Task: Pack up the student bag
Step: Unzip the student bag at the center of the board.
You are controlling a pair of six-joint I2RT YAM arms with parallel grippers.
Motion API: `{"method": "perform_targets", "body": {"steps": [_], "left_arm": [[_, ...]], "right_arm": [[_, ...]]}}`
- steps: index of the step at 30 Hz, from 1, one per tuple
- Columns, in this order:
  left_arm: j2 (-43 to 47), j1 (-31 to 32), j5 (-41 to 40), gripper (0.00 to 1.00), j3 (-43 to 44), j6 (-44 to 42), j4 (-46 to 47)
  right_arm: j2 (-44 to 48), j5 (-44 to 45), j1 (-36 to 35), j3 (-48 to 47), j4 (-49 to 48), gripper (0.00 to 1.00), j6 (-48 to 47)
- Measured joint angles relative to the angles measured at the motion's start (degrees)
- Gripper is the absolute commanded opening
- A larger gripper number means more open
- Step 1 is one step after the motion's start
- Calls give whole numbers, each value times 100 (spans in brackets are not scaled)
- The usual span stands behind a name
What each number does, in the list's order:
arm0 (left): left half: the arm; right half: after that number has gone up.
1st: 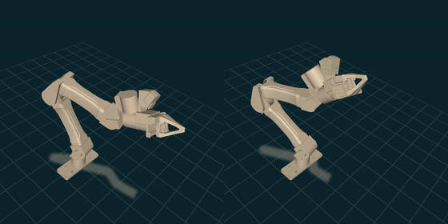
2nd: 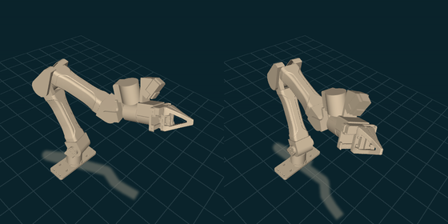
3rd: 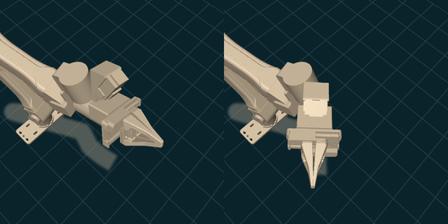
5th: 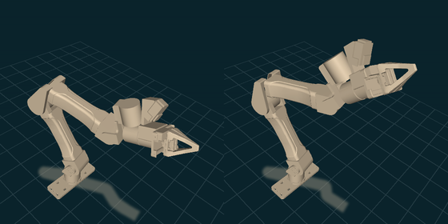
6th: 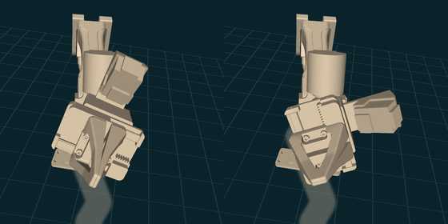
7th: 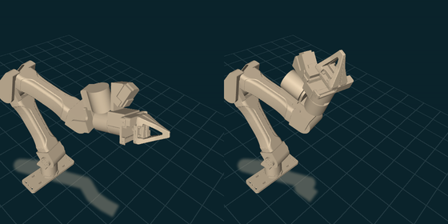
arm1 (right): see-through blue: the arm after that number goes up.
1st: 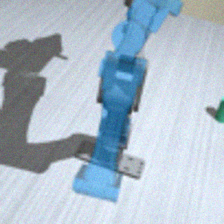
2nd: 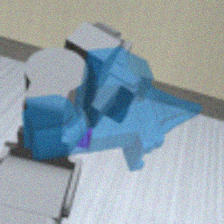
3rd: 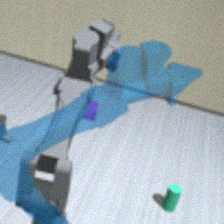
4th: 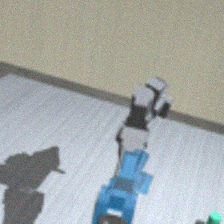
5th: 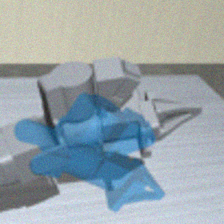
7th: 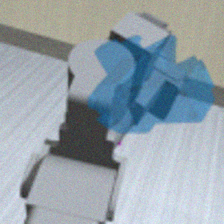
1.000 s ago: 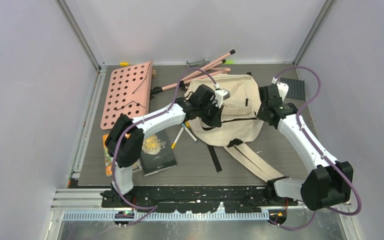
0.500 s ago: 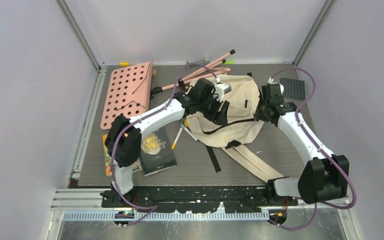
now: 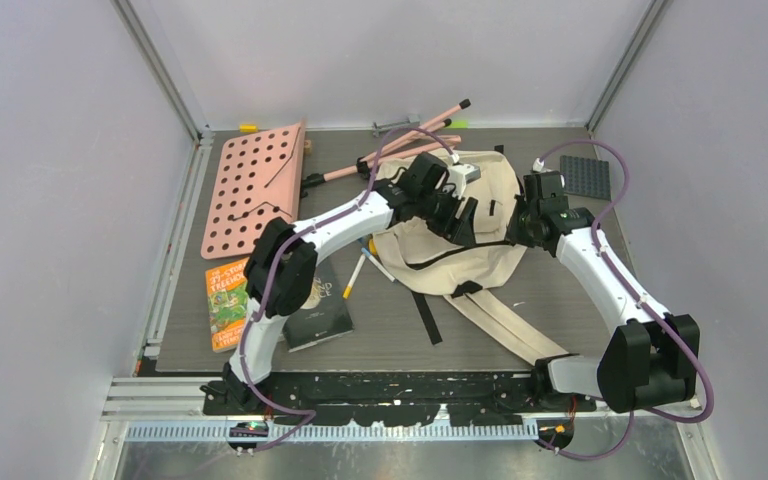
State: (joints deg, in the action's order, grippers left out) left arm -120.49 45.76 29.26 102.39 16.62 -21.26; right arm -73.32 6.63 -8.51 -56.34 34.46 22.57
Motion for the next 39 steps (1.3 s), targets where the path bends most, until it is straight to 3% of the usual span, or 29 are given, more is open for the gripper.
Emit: {"method": "perform_targets", "body": {"steps": [8, 14, 33, 35, 37, 39], "left_arm": [[-153, 31, 24, 47, 4, 11, 2], [-177, 37, -39, 43, 76, 59, 2], [-286, 262, -308, 41, 76, -374, -234], [-295, 282, -291, 32, 63, -404, -289], [-295, 304, -243, 10, 48, -411, -306], [-293, 317, -197, 0, 11, -402, -302]], "right_arm": [[11, -50, 0, 0, 0, 1, 0], [11, -63, 0, 0, -2, 1, 2], [11, -52, 0, 0, -22, 0, 31], [11, -17, 0, 0, -20, 0, 31], [11, 42, 0, 0, -20, 0, 28], [11, 114, 0, 0, -20, 0, 26]]}}
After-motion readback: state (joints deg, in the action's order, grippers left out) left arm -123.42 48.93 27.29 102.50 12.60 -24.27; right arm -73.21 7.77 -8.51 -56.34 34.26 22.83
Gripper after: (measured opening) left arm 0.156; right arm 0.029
